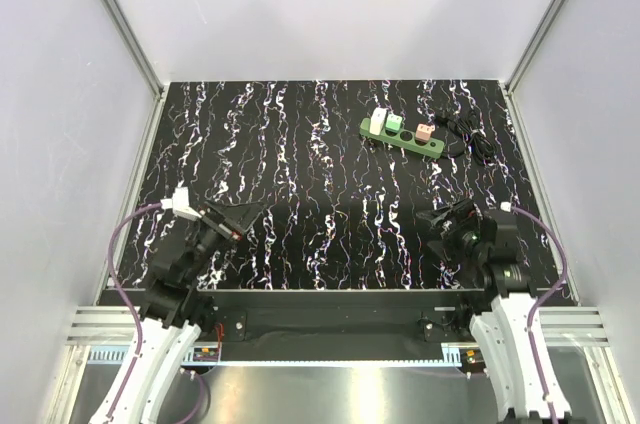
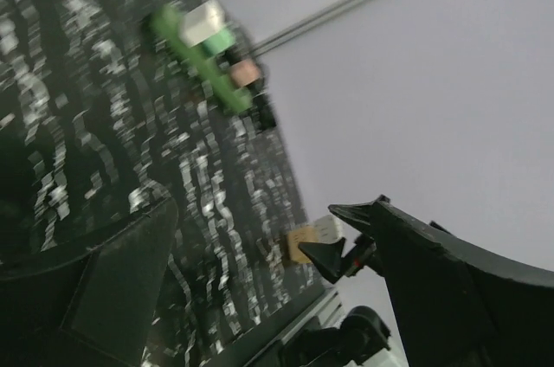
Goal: Pull the plug off the socket
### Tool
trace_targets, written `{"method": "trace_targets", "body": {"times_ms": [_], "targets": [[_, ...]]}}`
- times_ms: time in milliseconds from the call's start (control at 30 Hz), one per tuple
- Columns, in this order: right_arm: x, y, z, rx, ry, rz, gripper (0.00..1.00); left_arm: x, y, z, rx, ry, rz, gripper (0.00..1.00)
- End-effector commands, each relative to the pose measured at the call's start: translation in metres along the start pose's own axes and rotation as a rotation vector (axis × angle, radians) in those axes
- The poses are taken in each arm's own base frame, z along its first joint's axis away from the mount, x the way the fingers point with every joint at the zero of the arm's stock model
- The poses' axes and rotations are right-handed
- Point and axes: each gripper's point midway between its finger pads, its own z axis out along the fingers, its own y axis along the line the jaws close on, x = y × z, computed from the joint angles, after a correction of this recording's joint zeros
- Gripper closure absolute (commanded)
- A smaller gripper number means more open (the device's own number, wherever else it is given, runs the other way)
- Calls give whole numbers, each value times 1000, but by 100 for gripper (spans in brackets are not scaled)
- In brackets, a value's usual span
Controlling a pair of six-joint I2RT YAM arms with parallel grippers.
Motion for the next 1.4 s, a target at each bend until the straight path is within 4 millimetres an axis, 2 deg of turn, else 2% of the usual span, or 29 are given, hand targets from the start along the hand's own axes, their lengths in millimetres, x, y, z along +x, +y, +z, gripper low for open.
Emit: {"method": "trace_targets", "body": {"times_ms": [0, 133, 200, 233, 400, 533, 567, 600, 733, 800, 833, 900, 933, 967, 1000, 1033, 1067, 1100, 1133, 1200, 1233, 1267, 1300, 1333, 1367], "targets": [[-15, -38, 3, 220, -45, -102, 0, 4, 33, -1, -201, 31, -46, 1], [-30, -50, 10, 334, -63, -157, 0, 2, 33, 0, -247, 70, 42, 1], [-38, -47, 12, 374, -61, -199, 0, 0, 42, -1, -305, 59, 34, 1], [-37, -44, 15, 370, -41, -200, 0, -4, 40, 0, -307, 47, 32, 1], [-45, -15, 32, 303, 25, -310, 0, -9, 32, 3, -283, 30, 30, 1], [-66, 8, 37, 252, -36, -426, 0, -3, 28, 7, -264, 63, -23, 1], [-70, 16, 38, 231, -54, -444, 0, -3, 19, 10, -224, 72, -5, 1], [-73, 21, 39, 215, -69, -458, 0, 3, 18, 11, -207, 116, 8, 1], [-86, 48, 48, 130, -121, -475, 0, 9, 10, 17, -172, 195, 82, 1], [-91, 52, 57, 115, -134, -456, 0, 8, 4, 22, -152, 232, 147, 1], [-98, 62, 62, 78, -175, -432, 0, 8, 2, 23, -146, 241, 163, 1], [-105, 57, 76, 82, -201, -382, 0, 7, -1, 28, -136, 259, 188, 1], [-118, 68, 82, 50, -264, -333, 0, 6, -5, 31, -115, 258, 201, 1], [-120, 61, 92, 62, -269, -301, 0, 7, -5, 33, -107, 265, 210, 1], [-127, 71, 97, 15, -302, -287, 0, 10, -7, 34, -88, 281, 231, 1], [-137, 97, 101, -101, -353, -270, 0, 10, -10, 37, -65, 278, 253, 1], [-140, 94, 111, -117, -359, -259, 0, 13, -7, 39, -64, 293, 265, 1], [-145, 103, 116, -155, -377, -253, 0, 18, -5, 40, -58, 312, 292, 1], [-157, 127, 115, -236, -429, -270, 0, 20, -3, 41, -58, 322, 302, 2], [-174, 122, 134, -199, -475, -258, 0, 31, 10, 43, -84, 361, 306, 3], [-184, 121, 146, -173, -490, -251, 0, 34, 9, 46, -66, 365, 311, 5], [-188, 120, 152, -168, -494, -249, 0, 48, 16, 46, -80, 416, 294, 6], [-198, 123, 155, -176, -542, -236, 0, 50, 13, 50, -67, 418, 292, 8], [-201, 113, 169, -159, -540, -223, 1, 54, 12, 52, -60, 426, 285, 9], [-204, 111, 174, -166, -550, -207, 0, 63, 9, 55, -60, 456, 274, 11]]}}
